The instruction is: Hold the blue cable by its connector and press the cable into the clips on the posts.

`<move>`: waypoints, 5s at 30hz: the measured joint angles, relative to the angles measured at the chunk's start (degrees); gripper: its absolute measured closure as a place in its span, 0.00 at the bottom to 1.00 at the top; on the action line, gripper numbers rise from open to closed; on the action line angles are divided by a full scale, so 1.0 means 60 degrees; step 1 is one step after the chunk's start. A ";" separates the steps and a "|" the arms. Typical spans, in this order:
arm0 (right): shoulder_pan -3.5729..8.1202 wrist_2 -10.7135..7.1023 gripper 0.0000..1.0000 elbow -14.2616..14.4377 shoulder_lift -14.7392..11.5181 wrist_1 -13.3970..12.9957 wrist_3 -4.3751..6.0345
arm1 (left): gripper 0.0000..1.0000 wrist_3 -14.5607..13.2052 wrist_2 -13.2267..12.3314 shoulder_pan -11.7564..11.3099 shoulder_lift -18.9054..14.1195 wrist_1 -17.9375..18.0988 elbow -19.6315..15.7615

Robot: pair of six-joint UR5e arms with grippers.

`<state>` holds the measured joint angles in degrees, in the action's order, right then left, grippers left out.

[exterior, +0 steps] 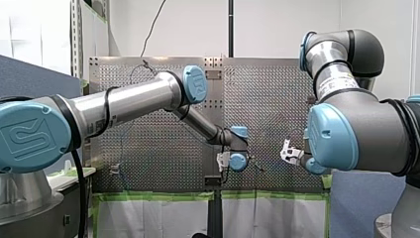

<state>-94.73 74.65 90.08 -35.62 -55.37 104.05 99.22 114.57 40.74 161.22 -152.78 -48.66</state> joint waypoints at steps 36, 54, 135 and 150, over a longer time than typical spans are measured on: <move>-0.0153 -0.0003 1.00 -0.0001 0.0070 0.0397 -0.0080 | 0.00 -0.1056 -0.0514 0.0405 -0.0072 -0.0271 -0.1344; -0.0182 0.0009 1.00 -0.0003 0.0096 0.0572 -0.0083 | 0.00 -0.0840 -0.1001 0.0995 -0.0117 -0.0145 -0.1360; -0.0062 0.0811 1.00 0.0696 0.0494 0.1058 -0.0901 | 0.00 -0.0793 -0.0208 0.1139 -0.0577 -0.0788 -0.1877; -0.0012 0.0239 1.00 0.1957 0.0353 -0.0140 -0.1015 | 0.00 -0.0817 -0.0099 0.1312 -0.1829 0.0018 -0.3133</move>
<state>-94.80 76.09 101.82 -33.51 -56.22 97.96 94.32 113.97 48.61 150.24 -152.67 -67.46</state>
